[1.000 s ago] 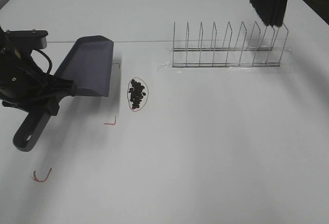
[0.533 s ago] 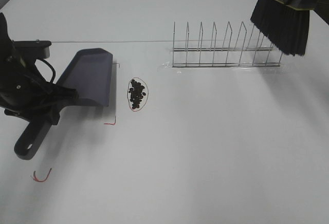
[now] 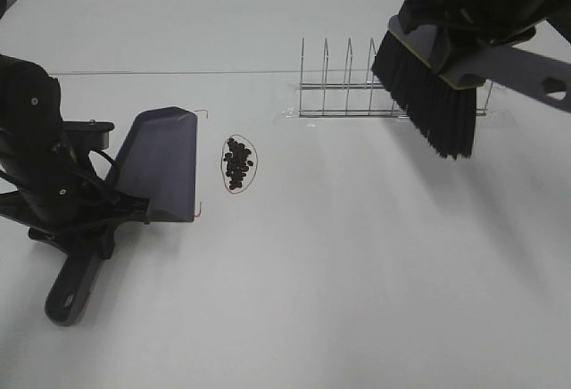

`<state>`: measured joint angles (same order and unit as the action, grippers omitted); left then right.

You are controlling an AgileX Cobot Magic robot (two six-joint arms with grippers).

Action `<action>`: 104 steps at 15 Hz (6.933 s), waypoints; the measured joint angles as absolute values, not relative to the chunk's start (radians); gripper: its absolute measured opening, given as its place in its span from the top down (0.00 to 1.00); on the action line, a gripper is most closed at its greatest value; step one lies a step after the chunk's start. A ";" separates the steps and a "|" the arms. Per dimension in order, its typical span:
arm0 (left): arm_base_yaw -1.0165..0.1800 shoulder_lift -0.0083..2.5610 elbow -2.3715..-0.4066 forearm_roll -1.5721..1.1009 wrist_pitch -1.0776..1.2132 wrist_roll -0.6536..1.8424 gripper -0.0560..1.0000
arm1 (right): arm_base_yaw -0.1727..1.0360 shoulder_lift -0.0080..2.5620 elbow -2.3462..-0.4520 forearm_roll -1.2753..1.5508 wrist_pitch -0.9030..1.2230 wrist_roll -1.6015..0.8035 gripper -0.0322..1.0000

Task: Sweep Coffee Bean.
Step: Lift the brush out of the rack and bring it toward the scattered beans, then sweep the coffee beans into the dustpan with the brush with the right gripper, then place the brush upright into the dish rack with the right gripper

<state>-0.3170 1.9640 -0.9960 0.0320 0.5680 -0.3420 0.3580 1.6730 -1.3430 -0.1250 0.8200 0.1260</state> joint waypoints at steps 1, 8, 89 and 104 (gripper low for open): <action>-0.329 1.970 -0.998 0.036 0.563 -0.342 0.62 | 0.387 1.678 -1.319 -0.163 0.776 0.126 0.60; -0.372 1.976 -1.004 0.036 0.550 -0.348 0.62 | 0.542 1.891 -1.306 -0.347 0.707 0.148 0.60; -0.373 1.841 -0.992 0.026 0.589 -0.346 0.62 | 0.215 1.933 -1.497 -0.283 0.795 0.199 0.60; -0.373 1.841 -0.992 0.026 0.577 -0.346 0.62 | 0.211 2.018 -1.497 -0.372 0.604 0.343 0.60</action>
